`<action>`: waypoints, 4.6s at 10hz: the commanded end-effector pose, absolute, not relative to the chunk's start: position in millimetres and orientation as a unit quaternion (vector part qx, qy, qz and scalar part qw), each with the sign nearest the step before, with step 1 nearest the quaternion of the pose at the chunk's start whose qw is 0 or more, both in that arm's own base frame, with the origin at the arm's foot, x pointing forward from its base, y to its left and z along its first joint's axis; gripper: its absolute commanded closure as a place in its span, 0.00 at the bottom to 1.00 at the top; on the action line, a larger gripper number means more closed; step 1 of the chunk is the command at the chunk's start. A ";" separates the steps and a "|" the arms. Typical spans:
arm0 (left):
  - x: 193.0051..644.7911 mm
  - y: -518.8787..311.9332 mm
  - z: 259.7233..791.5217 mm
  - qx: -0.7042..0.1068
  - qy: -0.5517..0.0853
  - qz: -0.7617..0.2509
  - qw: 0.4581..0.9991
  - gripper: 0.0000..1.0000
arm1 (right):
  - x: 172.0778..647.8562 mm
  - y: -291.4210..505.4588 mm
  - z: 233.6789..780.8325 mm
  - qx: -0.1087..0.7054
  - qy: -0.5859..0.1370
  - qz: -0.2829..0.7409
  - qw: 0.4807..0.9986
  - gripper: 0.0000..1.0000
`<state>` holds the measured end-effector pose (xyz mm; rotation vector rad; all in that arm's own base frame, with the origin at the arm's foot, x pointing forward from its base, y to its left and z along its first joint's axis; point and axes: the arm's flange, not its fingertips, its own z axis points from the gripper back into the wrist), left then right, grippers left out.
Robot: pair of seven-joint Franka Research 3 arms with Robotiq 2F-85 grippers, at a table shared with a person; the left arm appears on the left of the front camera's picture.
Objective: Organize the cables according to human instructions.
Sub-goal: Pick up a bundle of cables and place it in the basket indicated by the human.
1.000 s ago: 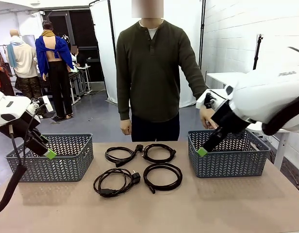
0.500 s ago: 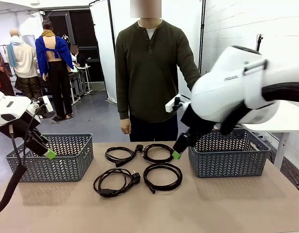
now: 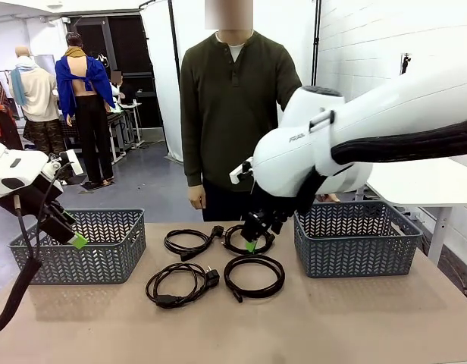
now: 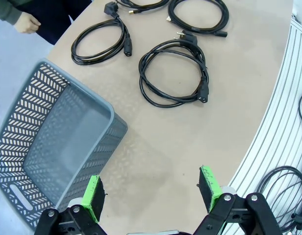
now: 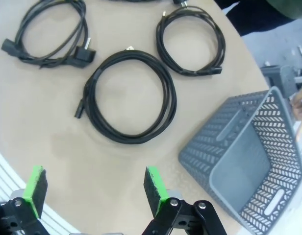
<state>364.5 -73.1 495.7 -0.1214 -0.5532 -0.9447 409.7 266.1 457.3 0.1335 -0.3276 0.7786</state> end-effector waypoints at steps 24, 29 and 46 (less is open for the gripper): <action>363.4 -72.8 494.5 -0.064 -0.262 -0.444 0.855 0.00 | 459.4 307.9 378.4 0.071 -0.080 0.302 0.947 0.00; 363.4 -72.8 494.5 -0.064 -0.262 -0.444 0.855 0.00 | 458.6 307.4 379.4 0.070 -0.083 0.303 0.947 0.00; 363.4 -72.8 494.5 -0.064 -0.262 -0.444 0.855 0.00 | 494.1 354.1 333.7 0.021 -0.075 0.257 0.963 0.00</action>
